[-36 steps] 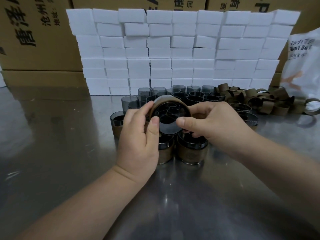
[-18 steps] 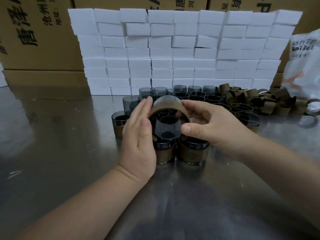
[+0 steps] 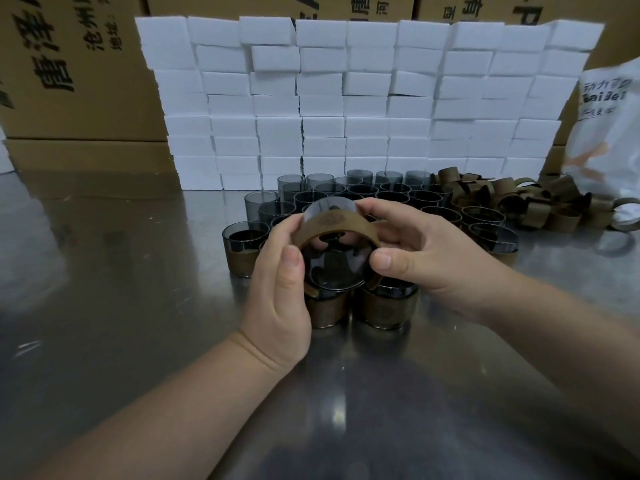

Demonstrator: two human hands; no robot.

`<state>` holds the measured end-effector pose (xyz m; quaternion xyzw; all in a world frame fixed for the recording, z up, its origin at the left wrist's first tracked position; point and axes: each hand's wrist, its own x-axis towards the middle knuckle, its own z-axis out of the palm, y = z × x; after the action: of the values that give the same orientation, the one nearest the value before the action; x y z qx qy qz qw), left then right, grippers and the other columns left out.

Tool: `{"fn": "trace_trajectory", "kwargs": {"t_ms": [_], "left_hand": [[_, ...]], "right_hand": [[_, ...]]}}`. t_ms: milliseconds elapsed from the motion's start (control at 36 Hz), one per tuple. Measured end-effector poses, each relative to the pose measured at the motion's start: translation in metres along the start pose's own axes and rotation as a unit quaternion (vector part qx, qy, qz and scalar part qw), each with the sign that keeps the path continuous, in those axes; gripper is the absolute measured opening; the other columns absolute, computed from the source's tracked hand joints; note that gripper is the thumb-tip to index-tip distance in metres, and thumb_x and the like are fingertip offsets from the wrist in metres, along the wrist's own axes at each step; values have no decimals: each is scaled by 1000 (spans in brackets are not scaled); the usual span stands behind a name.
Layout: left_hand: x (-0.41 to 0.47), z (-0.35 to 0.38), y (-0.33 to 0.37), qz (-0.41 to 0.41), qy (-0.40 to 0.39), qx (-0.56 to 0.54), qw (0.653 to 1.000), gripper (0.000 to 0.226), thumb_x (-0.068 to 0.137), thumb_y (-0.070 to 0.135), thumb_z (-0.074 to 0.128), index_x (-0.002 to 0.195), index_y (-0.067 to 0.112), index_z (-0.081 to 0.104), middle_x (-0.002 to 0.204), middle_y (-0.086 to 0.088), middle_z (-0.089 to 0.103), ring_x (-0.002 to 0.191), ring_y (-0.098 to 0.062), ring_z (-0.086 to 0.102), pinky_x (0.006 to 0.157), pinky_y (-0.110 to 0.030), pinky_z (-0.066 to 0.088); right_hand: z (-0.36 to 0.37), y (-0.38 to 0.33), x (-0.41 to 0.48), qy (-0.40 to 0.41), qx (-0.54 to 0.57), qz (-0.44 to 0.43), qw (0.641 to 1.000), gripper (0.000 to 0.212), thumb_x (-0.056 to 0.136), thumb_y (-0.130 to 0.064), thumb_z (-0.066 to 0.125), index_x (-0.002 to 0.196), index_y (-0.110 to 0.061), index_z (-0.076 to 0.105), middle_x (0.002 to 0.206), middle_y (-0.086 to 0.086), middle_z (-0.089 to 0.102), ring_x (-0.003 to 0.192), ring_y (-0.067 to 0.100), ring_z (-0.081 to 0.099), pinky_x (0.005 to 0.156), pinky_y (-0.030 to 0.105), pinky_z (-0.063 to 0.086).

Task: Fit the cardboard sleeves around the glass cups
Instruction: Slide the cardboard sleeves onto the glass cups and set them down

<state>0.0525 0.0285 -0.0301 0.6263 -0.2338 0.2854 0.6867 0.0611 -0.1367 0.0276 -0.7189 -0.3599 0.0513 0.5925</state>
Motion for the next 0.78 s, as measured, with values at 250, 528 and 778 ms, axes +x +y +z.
{"fn": "trace_trajectory", "kwargs": {"t_ms": [250,528,778], "left_hand": [[-1,-1,-1,75,26,74,994,57,88,66,31,113,18,52,105,-10,63,102,-31,58,90,-56,42],[0,-1,2,69,10,47,996,52,89,59,36,110,14,53,104,-14,62,100,-35,58,87,-57,43],[-1,0,2,63,-24,90,994,46,87,43,32,120,14,46,116,-18,56,109,-38,54,91,-61,39]], "right_hand": [[0,-2,-1,14,0,0,1000,36,68,-25,73,102,-36,64,98,-7,72,90,8,66,76,13,48],[-1,-4,-1,19,25,21,999,56,63,-29,72,117,-24,58,112,10,66,104,25,64,92,35,50],[8,-9,-3,7,-49,17,999,52,77,-40,48,127,-32,40,114,-3,55,96,13,58,77,29,50]]}}
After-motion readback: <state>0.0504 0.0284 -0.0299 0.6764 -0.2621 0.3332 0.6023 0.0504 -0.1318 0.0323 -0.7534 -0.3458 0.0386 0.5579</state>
